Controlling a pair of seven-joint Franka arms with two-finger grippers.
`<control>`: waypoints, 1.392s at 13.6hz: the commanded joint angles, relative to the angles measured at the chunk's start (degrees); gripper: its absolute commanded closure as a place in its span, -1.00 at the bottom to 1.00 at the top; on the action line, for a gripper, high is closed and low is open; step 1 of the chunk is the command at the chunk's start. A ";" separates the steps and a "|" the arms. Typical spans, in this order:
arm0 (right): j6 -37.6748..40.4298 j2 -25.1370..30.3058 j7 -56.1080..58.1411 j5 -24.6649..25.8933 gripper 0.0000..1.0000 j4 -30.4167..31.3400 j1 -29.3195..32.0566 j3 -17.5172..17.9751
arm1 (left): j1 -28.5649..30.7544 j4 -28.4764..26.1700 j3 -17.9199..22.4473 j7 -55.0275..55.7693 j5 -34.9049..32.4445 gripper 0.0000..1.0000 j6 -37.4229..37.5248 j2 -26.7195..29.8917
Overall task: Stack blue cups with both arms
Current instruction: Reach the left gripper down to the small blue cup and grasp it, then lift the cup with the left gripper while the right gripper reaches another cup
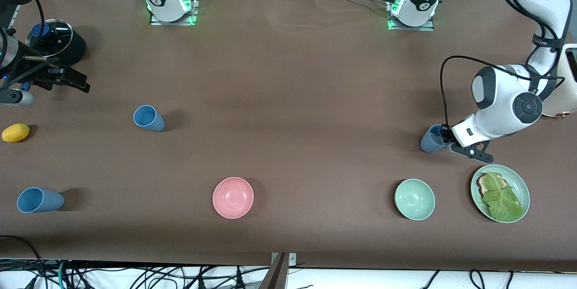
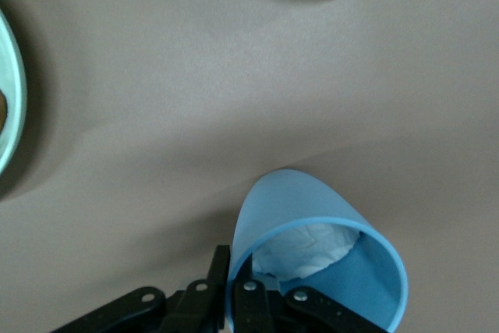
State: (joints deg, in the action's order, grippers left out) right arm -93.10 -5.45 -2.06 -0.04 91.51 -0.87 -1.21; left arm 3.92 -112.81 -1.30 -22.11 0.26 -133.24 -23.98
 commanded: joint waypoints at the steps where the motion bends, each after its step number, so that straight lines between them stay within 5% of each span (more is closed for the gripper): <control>1: 1.07 -2.01 2.14 2.93 -1.00 -0.10 0.69 0.16 | -0.14 5.74 -2.56 0.56 1.41 1.00 7.17 0.16; 5: 5.12 -6.58 1.88 3.82 -1.00 -0.01 2.19 0.16 | -0.40 12.52 -10.28 16.87 1.41 1.00 15.80 0.25; 8: -1.96 -8.00 1.88 3.82 -1.00 3.74 2.18 0.25 | -2.94 13.06 -15.65 32.16 1.32 1.00 15.73 -0.27; 13: -22.70 -7.39 1.88 3.82 -1.00 20.09 2.18 0.33 | -18.84 22.35 -15.66 57.06 0.62 1.00 15.11 -10.19; 19: -33.91 -8.70 1.88 3.91 -1.00 28.46 2.18 0.33 | -21.58 22.90 -15.48 63.42 -1.23 0.98 9.84 -13.90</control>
State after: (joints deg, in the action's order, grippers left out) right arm -125.57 -14.83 -0.98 3.13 118.04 0.80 -1.30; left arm -17.48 -91.87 -16.98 39.99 0.16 -123.98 -37.17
